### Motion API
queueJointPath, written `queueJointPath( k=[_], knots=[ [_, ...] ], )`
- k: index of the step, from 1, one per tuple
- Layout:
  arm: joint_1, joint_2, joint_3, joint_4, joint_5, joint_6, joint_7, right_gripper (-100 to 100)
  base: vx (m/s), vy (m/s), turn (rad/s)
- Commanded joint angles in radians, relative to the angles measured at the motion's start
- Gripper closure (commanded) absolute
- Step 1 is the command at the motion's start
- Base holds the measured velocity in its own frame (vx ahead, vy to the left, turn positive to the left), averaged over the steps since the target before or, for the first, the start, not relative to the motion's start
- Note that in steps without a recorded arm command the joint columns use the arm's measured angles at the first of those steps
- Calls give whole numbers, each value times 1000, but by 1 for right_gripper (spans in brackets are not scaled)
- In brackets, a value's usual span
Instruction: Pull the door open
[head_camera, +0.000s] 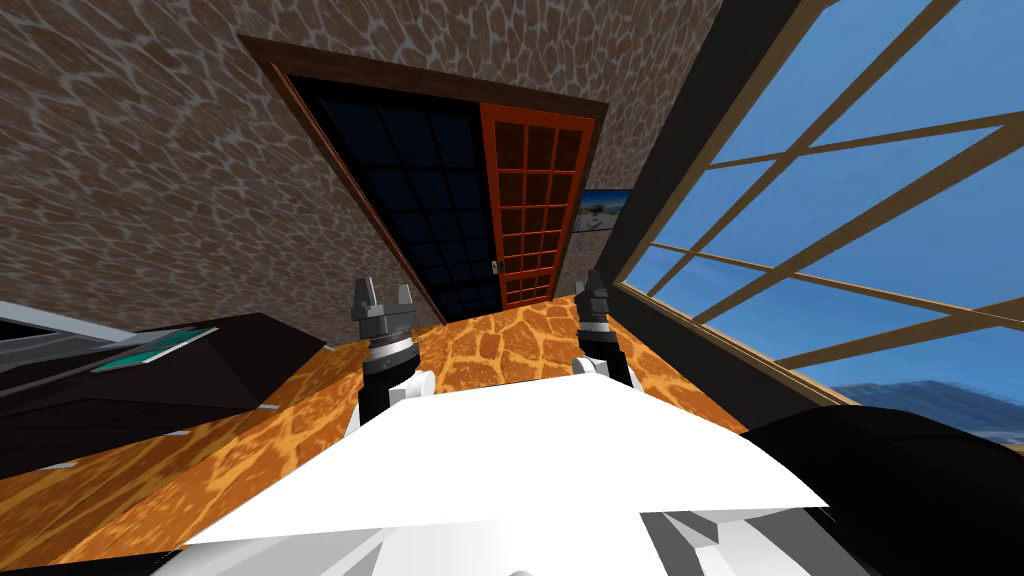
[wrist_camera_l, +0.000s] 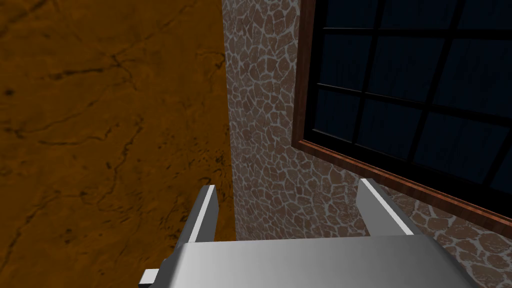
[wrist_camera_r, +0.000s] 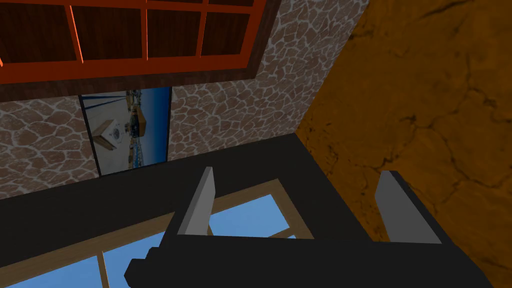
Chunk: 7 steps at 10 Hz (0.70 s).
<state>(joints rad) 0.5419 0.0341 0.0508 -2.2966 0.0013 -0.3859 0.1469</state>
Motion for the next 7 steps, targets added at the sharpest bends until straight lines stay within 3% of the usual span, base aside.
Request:
queueJointPath(
  k=[1, 7],
  knots=[
    [-6, -14, -1, 28, 5, -9, 27, -100, 119, 98, 48],
    [-27, -52, -5, 127, 22, -39, 124, -100, 133, 33, 11]
  ],
)
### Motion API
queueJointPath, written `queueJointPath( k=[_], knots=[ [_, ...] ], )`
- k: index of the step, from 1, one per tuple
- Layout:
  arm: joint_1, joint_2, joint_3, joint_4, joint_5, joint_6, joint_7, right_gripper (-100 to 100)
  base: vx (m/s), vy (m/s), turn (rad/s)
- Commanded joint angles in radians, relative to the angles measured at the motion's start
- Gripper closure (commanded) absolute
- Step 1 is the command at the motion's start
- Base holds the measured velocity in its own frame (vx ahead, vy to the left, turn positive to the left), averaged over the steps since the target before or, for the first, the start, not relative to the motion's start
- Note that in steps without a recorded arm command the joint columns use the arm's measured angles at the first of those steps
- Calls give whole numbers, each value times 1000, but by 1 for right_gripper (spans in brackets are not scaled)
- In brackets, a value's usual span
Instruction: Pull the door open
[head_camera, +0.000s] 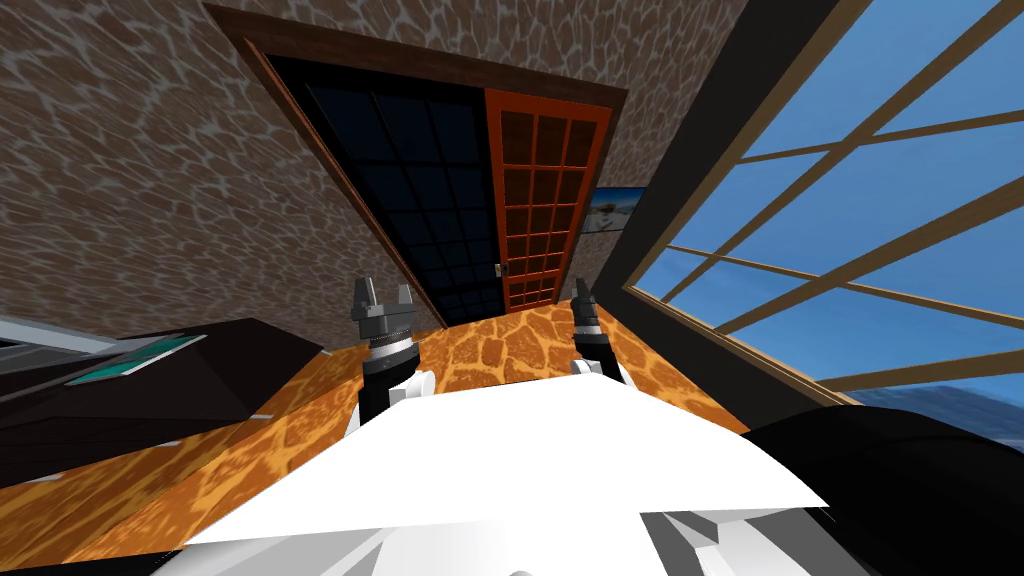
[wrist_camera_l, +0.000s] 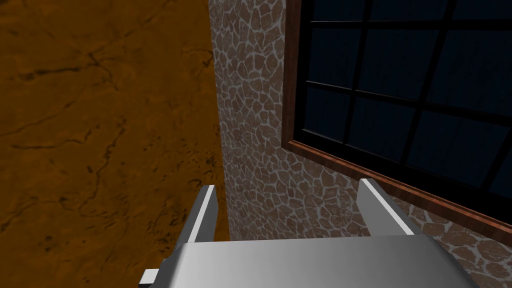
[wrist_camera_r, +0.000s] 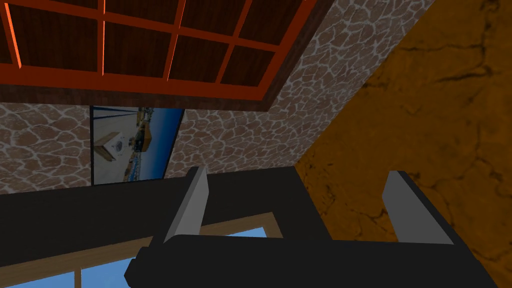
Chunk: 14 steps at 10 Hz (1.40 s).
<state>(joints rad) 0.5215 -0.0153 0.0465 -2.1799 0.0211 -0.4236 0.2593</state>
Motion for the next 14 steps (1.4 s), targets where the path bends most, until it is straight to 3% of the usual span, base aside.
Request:
queueJointPath(
  k=[1, 14],
  knots=[
    [-12, -10, -2, 37, 7, -10, 37, -100, 144, 66, 27],
    [-61, -58, -12, 272, 47, -82, 265, -100, 108, 44, 15]
  ],
)
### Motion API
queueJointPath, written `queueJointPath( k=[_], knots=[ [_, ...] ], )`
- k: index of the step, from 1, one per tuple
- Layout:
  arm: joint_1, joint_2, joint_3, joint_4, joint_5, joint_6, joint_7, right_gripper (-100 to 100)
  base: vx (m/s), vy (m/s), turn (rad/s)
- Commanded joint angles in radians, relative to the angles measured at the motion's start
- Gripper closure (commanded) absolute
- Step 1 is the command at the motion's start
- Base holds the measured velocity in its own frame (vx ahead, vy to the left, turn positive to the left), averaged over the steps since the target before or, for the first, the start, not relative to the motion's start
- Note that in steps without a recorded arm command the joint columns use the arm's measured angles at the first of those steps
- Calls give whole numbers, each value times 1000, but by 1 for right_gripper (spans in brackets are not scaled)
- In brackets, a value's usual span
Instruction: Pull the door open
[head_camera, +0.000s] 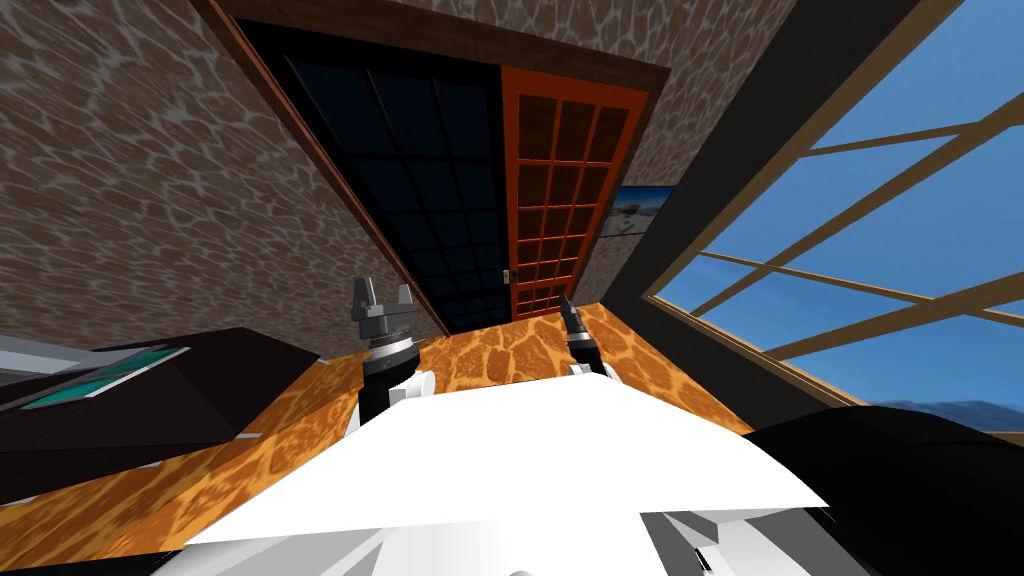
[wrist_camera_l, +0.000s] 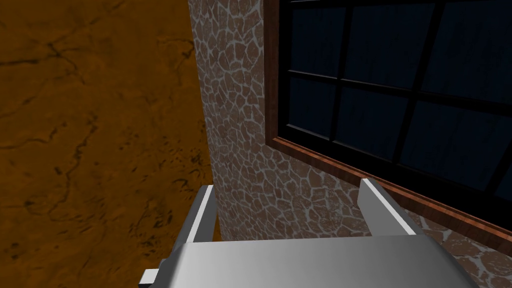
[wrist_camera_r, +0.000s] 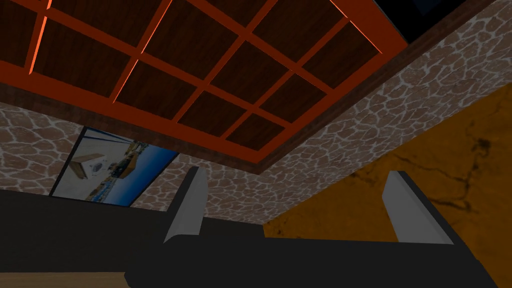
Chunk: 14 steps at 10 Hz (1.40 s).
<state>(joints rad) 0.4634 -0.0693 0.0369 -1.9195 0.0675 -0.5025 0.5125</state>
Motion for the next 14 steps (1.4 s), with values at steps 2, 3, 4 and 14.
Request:
queueJointPath(
  k=[2, 3, 4, 14],
  knots=[
    [-11, -9, -4, 49, 8, -15, 49, -100, 103, 45, 14],
    [-15, -11, -5, 69, 11, -21, 68, -100, 89, 32, 15],
    [-20, -12, -5, 89, 15, -27, 87, -100, 92, 42, 21],
    [-63, -22, -14, 291, 50, -90, 285, -100, 103, 37, 16]
  ],
)
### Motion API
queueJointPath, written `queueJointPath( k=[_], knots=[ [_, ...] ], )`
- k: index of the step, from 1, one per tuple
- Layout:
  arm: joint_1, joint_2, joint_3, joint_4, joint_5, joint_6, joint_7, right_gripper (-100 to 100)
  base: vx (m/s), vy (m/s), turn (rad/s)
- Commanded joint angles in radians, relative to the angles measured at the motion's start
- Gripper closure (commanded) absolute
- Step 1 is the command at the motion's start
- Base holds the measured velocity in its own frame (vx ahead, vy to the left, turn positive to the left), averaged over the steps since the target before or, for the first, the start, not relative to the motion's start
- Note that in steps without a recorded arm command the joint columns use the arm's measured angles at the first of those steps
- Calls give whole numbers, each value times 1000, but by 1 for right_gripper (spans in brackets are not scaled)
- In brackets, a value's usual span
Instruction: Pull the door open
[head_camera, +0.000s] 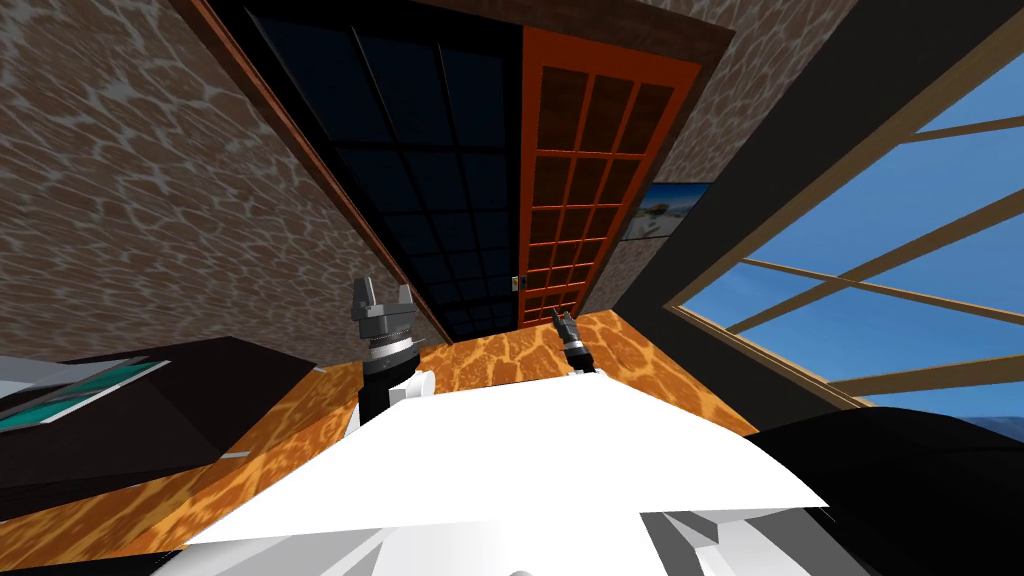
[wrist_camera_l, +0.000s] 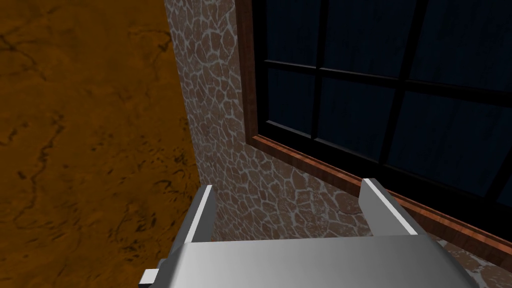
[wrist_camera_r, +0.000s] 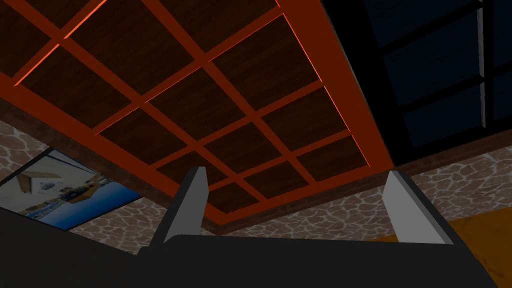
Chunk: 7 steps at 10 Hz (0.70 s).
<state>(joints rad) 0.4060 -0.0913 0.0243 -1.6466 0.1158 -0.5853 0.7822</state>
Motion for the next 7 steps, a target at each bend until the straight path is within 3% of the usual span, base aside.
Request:
queueJointPath(
  k=[1, 7],
  knots=[
    [-10, 0, -2, 38, 6, -13, 35, -100, 97, 22, 14],
    [-37, 4, -7, 159, 27, -51, 154, -100, 102, 30, 16]
  ],
)
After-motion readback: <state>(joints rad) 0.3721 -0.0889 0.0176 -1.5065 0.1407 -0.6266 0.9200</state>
